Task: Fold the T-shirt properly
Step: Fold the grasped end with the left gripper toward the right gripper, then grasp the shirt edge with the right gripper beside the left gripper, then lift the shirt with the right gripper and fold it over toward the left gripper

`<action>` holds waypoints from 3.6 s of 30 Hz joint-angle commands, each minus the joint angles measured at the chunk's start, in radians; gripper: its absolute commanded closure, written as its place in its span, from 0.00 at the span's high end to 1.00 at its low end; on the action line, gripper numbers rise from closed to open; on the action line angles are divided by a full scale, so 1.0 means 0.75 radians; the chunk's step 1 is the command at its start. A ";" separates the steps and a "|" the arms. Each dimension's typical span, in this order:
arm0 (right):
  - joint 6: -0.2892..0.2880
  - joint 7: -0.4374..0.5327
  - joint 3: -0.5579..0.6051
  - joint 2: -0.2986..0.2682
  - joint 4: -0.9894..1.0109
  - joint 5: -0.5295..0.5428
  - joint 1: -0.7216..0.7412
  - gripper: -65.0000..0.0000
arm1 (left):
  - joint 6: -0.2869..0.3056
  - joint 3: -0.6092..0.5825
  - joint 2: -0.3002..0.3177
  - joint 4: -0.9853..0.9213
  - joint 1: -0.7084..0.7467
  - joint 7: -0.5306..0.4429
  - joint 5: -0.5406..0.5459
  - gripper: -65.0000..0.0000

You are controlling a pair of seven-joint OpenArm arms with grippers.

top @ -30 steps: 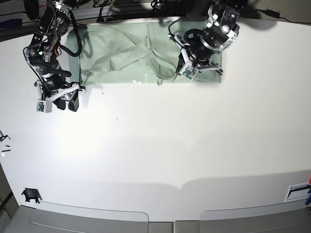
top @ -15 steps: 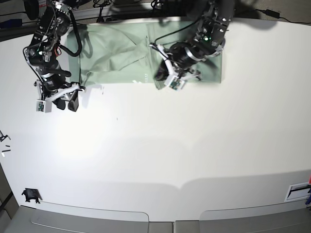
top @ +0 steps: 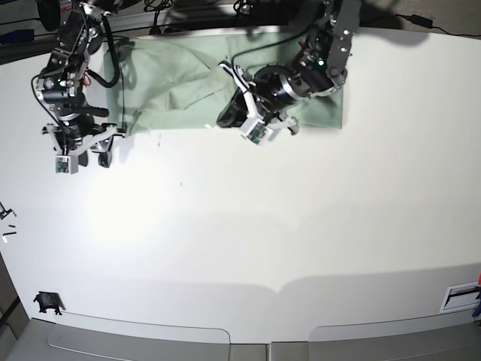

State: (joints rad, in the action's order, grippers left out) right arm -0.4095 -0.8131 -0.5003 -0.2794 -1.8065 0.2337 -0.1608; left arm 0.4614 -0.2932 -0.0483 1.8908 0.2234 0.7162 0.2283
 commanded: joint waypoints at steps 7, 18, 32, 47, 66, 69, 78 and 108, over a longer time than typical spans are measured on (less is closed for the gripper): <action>0.049 0.062 -0.113 -0.156 0.004 0.045 0.019 0.64 | 0.009 -0.003 0.106 0.072 0.013 -0.048 0.022 0.00; -0.194 -0.168 -0.226 -0.341 0.532 0.701 0.023 0.64 | -0.035 -0.003 0.161 0.072 0.016 -0.079 0.011 0.32; -0.385 -0.633 -0.153 -0.333 0.701 1.110 0.018 0.64 | -0.041 -0.003 0.162 0.072 0.016 -0.082 0.011 0.32; -0.385 -0.669 0.094 -0.333 0.701 1.049 0.018 0.64 | -0.041 -0.003 0.162 0.072 0.016 -0.078 0.011 0.32; -0.385 -0.778 0.268 -0.333 0.701 1.410 0.019 0.64 | -0.041 -0.003 0.162 0.072 0.016 -0.076 0.011 0.32; -0.385 -0.778 0.268 -0.333 0.701 1.553 0.019 0.64 | -0.041 -0.003 0.162 0.072 0.016 -0.067 0.010 0.32; -0.385 -0.778 0.268 -0.333 0.701 1.588 0.019 0.26 | -0.097 -0.002 0.262 0.073 0.016 -0.066 -0.060 0.32; -0.385 -0.778 0.268 -0.120 0.110 1.667 0.018 0.00 | -0.554 0.289 0.548 0.249 0.397 0.091 -0.412 0.00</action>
State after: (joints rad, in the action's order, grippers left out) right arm -0.6922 -1.4143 -0.2935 -0.3523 -1.7069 1.4467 -0.1577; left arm 0.0517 -0.0772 0.3599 2.0571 0.5209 0.8070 -0.0765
